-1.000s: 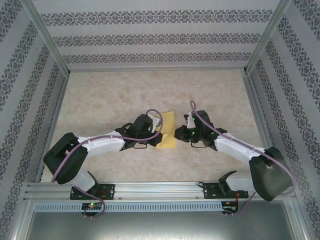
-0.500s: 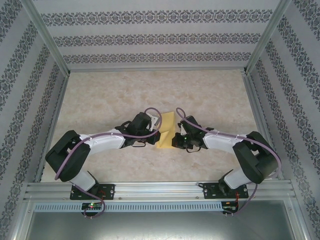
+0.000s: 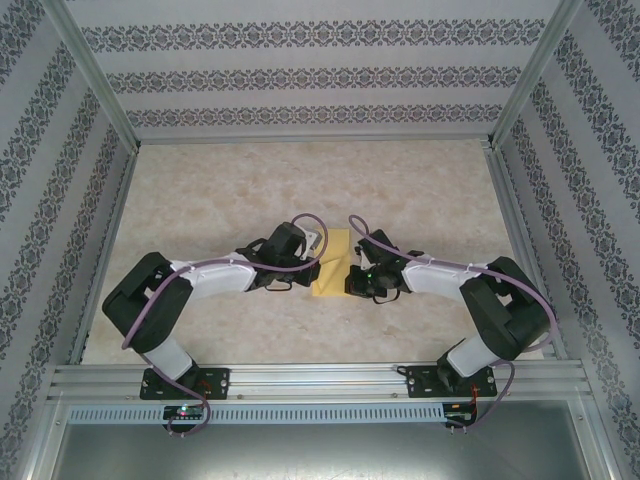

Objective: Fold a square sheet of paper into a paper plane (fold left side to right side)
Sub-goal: Fold the triangle a second time at the center of the table.

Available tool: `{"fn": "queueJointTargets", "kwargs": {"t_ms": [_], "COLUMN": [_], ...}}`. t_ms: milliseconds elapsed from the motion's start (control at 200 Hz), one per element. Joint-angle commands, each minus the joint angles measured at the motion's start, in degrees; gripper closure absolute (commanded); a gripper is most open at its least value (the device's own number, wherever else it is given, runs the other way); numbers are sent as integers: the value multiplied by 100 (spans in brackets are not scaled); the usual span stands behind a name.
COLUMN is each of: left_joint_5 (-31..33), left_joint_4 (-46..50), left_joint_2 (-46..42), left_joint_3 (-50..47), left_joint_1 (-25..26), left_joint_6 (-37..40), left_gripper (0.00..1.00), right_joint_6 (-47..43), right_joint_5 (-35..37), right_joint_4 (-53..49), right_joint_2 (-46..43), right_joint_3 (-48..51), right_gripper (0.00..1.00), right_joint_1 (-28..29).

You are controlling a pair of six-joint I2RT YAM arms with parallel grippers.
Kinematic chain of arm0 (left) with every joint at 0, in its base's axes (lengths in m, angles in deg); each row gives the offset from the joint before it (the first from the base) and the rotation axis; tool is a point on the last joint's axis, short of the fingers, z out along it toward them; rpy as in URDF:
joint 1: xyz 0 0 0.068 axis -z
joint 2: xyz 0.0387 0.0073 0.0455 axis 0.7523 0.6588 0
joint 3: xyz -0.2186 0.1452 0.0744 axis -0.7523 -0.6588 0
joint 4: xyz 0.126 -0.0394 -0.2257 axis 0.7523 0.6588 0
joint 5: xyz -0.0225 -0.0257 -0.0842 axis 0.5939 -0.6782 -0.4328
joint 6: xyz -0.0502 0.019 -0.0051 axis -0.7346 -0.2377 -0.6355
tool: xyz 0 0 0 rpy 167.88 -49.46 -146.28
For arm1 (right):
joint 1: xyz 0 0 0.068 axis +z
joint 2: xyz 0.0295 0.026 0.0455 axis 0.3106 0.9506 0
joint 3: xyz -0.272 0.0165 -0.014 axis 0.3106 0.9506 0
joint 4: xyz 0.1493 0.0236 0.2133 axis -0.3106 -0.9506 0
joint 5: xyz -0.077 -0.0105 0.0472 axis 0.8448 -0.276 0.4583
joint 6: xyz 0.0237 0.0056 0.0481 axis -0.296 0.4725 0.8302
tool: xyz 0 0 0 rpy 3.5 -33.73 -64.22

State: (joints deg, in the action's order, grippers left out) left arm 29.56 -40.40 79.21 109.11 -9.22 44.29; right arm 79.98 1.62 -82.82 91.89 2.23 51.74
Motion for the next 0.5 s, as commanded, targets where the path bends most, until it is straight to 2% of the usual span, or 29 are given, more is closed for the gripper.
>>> {"fn": "queueJointTargets", "kwargs": {"t_ms": [0,495], "left_joint_5": [111,162], "left_joint_4": [132,213], "left_joint_2": [145,558], "left_joint_3": [179,474], "left_joint_1": [-99,-195], "left_joint_6": [189,308], "left_gripper": [100,100], "right_joint_6": [-176,-296], "right_joint_5": [180,242], "right_joint_4": [-335,-507], "right_joint_2": [160,244], "right_joint_3": [-59,-127], "right_gripper": [100,100], "right_joint_1": [72,88]}}
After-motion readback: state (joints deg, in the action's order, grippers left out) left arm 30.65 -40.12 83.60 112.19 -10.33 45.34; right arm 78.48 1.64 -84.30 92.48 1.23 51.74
